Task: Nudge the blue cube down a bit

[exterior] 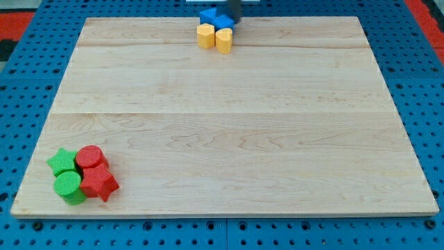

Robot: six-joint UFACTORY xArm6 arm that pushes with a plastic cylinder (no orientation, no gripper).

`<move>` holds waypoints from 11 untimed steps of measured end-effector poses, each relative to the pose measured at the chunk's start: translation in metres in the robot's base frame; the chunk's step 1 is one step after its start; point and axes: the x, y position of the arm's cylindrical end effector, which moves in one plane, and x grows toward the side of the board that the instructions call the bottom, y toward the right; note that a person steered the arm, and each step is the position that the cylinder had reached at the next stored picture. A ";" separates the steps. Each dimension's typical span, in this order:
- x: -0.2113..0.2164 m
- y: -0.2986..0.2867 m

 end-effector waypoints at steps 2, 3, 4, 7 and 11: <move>0.000 -0.055; 0.002 -0.055; 0.012 -0.055; 0.017 -0.064; 0.029 0.030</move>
